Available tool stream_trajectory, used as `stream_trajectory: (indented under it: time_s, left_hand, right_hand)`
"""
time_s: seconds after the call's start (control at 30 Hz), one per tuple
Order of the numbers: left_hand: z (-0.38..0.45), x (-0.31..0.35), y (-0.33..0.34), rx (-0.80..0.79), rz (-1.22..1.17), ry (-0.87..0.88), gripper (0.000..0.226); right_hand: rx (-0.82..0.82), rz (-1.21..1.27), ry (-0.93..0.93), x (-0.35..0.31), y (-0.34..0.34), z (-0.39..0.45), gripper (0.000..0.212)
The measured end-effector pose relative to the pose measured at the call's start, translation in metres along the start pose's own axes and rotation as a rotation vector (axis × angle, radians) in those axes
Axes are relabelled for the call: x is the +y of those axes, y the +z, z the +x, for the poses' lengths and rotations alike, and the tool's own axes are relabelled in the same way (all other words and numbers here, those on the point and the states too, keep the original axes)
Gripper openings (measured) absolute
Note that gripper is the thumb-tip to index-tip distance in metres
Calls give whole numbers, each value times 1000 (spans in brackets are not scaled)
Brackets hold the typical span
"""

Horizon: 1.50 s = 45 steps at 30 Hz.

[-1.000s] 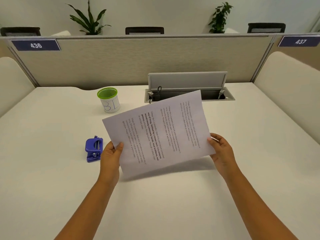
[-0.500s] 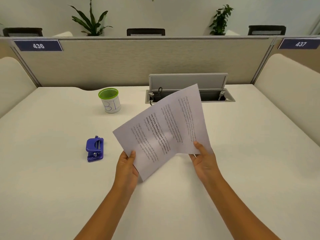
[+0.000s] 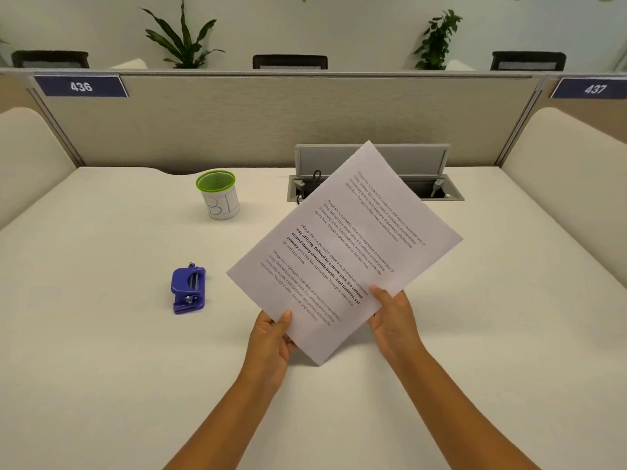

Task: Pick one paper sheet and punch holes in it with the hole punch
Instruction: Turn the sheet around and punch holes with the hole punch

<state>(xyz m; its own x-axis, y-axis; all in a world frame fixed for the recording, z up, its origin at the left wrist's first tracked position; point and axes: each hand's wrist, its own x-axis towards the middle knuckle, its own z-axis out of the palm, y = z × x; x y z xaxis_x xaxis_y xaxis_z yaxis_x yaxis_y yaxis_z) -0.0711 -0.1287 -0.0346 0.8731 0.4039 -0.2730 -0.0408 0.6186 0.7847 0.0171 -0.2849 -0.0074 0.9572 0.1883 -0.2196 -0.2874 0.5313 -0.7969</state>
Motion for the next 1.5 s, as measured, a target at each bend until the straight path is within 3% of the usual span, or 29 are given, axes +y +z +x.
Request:
stream_trajectory:
  time_s: [0.2,0.4,0.57,0.9,1.0,1.33,1.5]
  left_hand:
    - [8,11,-14,30,128,37,26]
    - [21,37,-27,78,537,158,15]
    - [24,46,-19,62,666,260,16]
    - [26,61,-2,76,635,438,21]
    - [24,58,-3,65,642,428,16]
    - [24,41,-12,56,684,391,24]
    - [30,45,-17,71,687,354,16]
  right_hand:
    - [73,-399,-143,-16,-10,5,27]
    - [52,-552,-282,-36,-16,10,30]
    - [-26,-633,-380,-49,-8,8,35]
    - [-79,-643,-489,-61,3,8,31]
    - [-109,-651,-499,-59,5,6,21]
    - [-112,-705,-404,-36,-16,6,29]
    - [-155,-688,-349,-42,-19,13,24]
